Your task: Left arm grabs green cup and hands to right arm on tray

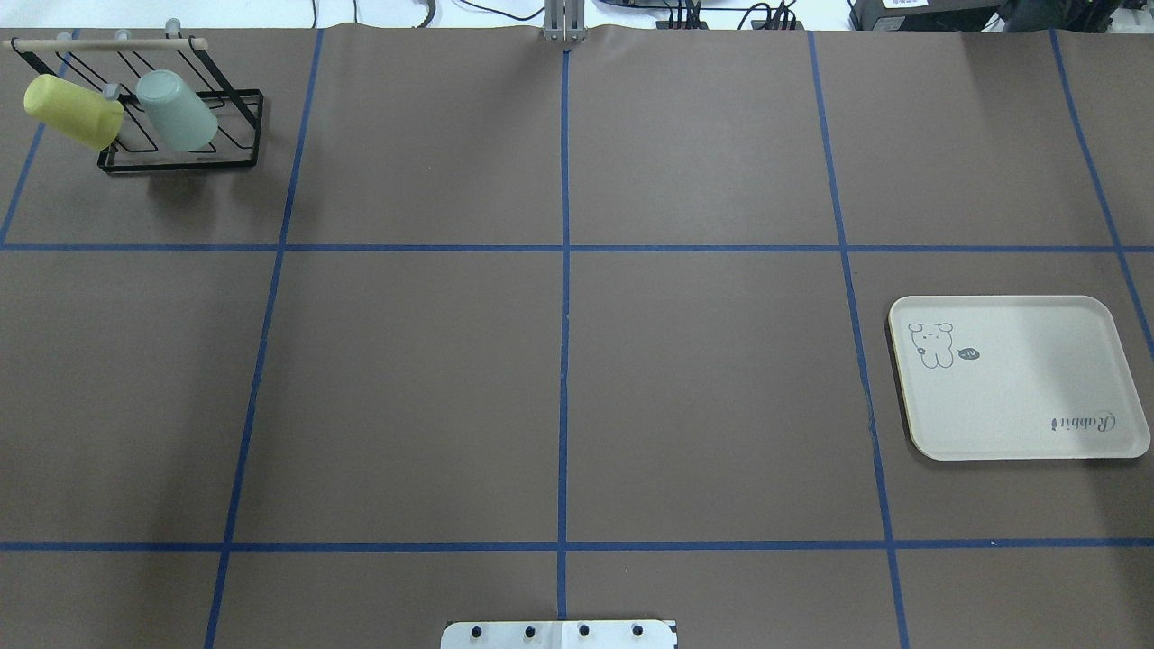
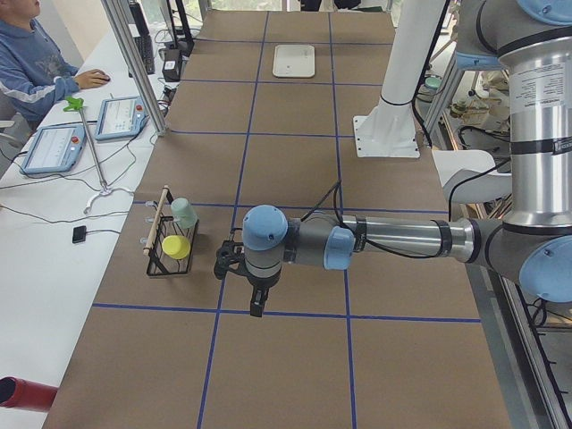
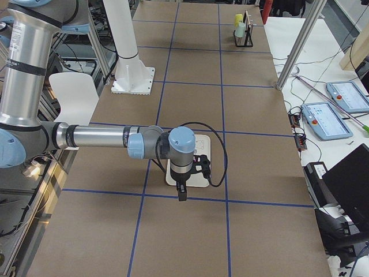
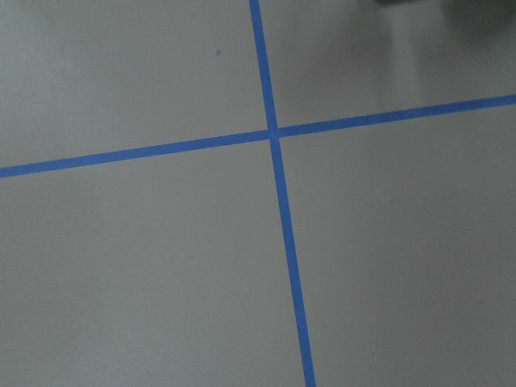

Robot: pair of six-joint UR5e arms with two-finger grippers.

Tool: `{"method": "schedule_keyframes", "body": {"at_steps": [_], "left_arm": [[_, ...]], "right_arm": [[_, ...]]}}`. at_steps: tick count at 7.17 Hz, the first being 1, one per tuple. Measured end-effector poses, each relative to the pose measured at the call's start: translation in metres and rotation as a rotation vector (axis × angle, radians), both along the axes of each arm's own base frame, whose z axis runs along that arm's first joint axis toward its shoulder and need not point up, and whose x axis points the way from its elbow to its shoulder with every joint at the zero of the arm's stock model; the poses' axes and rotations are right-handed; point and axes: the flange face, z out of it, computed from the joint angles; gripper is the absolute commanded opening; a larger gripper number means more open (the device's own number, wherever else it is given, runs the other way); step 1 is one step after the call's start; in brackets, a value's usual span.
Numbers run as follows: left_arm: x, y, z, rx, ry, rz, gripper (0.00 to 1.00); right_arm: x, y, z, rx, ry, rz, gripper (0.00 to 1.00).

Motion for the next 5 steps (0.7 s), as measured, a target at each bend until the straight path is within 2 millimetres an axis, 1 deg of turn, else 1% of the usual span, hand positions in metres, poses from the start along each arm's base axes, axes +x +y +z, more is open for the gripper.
{"method": "schedule_keyframes", "body": {"at_steps": [2, 3, 4, 5], "left_arm": [[0.0, -0.001, -0.003, 0.002, -0.001, -0.004, 1.0], [0.0, -0.008, -0.01, 0.016, 0.0, -0.006, 1.0], [0.0, -0.019, -0.023, 0.043, -0.001, -0.007, 1.0], [0.0, -0.036, -0.04, 0.088, -0.001, -0.007, 1.0]], "right_arm": [[0.0, -0.004, -0.006, 0.018, 0.001, 0.0, 1.0], [-0.001, -0.013, -0.018, 0.054, 0.0, 0.002, 1.0], [-0.001, -0.027, -0.034, 0.125, -0.003, 0.005, 1.0], [-0.002, -0.041, -0.049, 0.214, -0.007, 0.007, 1.0]]}}
